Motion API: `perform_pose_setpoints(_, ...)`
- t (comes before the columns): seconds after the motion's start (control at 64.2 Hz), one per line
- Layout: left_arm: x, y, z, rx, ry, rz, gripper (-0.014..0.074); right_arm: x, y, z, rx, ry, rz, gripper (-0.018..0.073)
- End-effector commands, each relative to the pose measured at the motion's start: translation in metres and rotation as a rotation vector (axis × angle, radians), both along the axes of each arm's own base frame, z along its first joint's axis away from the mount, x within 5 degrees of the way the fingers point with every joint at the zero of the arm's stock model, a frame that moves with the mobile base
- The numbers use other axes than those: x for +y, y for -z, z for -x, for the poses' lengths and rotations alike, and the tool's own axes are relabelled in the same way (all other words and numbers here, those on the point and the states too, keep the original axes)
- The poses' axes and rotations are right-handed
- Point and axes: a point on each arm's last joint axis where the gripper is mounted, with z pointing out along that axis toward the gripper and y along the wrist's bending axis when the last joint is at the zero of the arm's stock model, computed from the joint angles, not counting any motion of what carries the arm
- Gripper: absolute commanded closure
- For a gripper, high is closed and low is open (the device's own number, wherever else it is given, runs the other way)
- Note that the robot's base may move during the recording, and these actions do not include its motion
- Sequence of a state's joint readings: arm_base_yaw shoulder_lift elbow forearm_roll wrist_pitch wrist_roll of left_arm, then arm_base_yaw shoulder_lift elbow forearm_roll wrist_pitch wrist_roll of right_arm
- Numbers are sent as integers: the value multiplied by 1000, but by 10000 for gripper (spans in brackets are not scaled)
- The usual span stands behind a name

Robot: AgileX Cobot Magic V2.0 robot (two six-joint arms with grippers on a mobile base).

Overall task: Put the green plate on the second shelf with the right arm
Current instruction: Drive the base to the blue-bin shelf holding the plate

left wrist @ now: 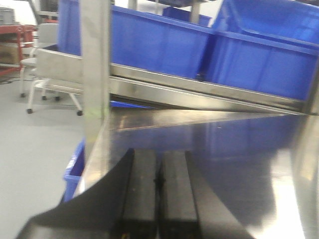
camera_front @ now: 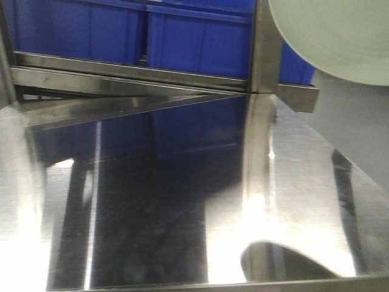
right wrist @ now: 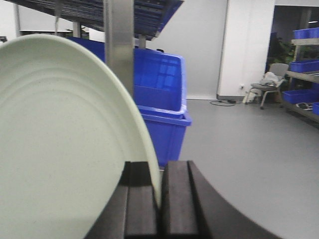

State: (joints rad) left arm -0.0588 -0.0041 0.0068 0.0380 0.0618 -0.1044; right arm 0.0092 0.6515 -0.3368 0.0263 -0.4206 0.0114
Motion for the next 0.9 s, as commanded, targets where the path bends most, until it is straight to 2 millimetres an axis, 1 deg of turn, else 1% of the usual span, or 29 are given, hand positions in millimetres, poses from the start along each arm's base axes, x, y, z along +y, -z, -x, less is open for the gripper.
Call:
perform_pose_setpoints(0.0,-1,5,0,-58,8,11,465,-2,-21,4,-147,12,-16,528)
perform_pose_setpoints(0.889,-1,5,0,-58,8,11,465,-2,-21,4,-147,12,-16,528)
